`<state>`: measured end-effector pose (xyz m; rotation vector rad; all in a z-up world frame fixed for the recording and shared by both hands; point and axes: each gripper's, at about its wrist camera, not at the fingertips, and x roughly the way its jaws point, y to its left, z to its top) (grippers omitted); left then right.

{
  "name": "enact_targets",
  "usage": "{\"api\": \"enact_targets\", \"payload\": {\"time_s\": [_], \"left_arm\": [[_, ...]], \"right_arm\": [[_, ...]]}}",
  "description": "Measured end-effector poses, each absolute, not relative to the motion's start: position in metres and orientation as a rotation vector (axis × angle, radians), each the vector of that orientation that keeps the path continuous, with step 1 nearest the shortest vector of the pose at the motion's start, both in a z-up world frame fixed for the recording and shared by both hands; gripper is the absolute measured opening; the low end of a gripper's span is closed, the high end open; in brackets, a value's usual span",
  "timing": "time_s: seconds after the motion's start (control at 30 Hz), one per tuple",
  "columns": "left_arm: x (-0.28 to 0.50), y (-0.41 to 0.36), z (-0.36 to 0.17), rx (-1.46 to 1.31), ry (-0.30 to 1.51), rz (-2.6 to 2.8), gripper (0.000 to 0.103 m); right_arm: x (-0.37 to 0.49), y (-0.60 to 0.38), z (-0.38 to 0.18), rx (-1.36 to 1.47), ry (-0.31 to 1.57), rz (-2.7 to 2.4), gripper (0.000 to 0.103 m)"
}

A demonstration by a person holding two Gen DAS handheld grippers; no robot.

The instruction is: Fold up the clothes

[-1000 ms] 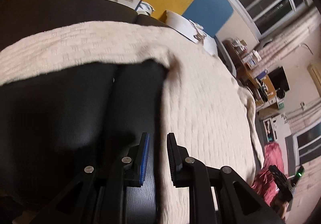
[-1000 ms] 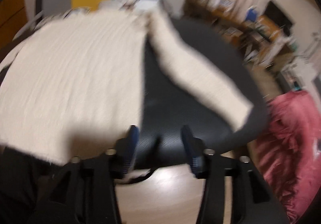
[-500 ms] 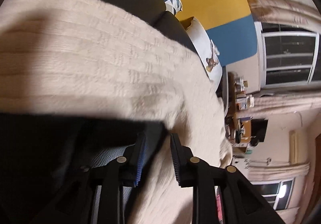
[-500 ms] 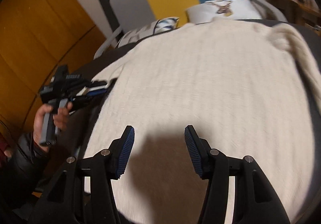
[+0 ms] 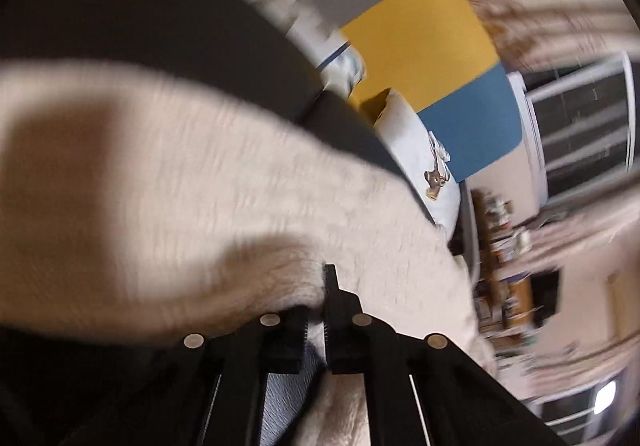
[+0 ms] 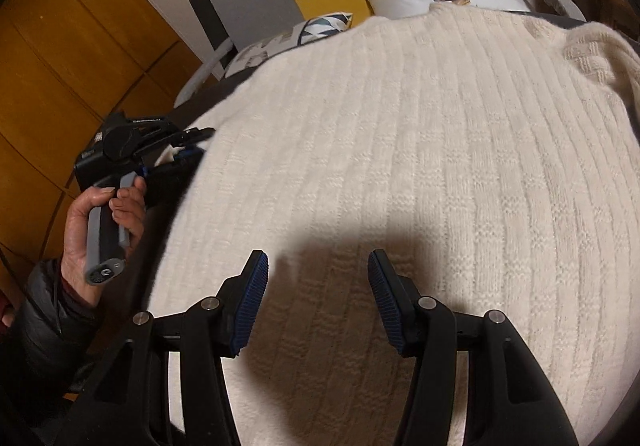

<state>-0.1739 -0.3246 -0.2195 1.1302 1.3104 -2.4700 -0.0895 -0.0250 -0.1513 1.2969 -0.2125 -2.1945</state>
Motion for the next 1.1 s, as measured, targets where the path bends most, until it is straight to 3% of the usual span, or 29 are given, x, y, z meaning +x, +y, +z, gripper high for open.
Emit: {"api": "enact_targets", "payload": {"time_s": [0.23, 0.27, 0.33, 0.43, 0.53, 0.67, 0.73, 0.77, 0.9, 1.1], "left_arm": [[-0.204, -0.326, -0.202, 1.293, 0.821, -2.562, 0.005], [-0.2, -0.329, -0.205, 1.323, 0.897, -2.559, 0.006], [-0.189, -0.336, -0.212, 1.376, 1.077, -2.545, 0.017], [-0.16, -0.338, -0.211, 1.389, 1.214, -2.552, 0.021], [-0.13, -0.328, -0.21, 1.434, 1.219, -2.583, 0.023], [-0.112, -0.302, -0.222, 1.557, 1.018, -2.559, 0.024], [-0.107, -0.293, -0.221, 1.517, 0.919, -2.604, 0.02], [-0.108, -0.29, -0.221, 1.512, 0.881, -2.606, 0.004], [-0.112, -0.285, -0.218, 1.489, 0.731, -2.592, 0.004], [-0.06, -0.335, -0.193, 1.346, 1.115, -2.633, 0.022]], "right_arm": [[-0.082, -0.05, -0.158, 1.305, 0.03, -2.183, 0.056], [-0.081, -0.053, -0.159, 1.303, 0.056, -2.186, 0.056], [-0.078, -0.058, -0.16, 1.292, 0.106, -2.199, 0.056], [-0.08, -0.056, -0.159, 1.304, 0.083, -2.194, 0.056], [-0.084, -0.053, -0.155, 1.314, 0.027, -2.179, 0.056], [-0.081, -0.053, -0.146, 1.299, 0.007, -2.175, 0.056], [-0.079, -0.058, -0.15, 1.317, 0.011, -2.161, 0.056], [-0.078, -0.06, -0.152, 1.327, 0.013, -2.153, 0.056], [-0.072, -0.065, -0.155, 1.304, 0.052, -2.175, 0.061], [-0.065, -0.077, -0.158, 1.275, 0.118, -2.189, 0.077]]}}
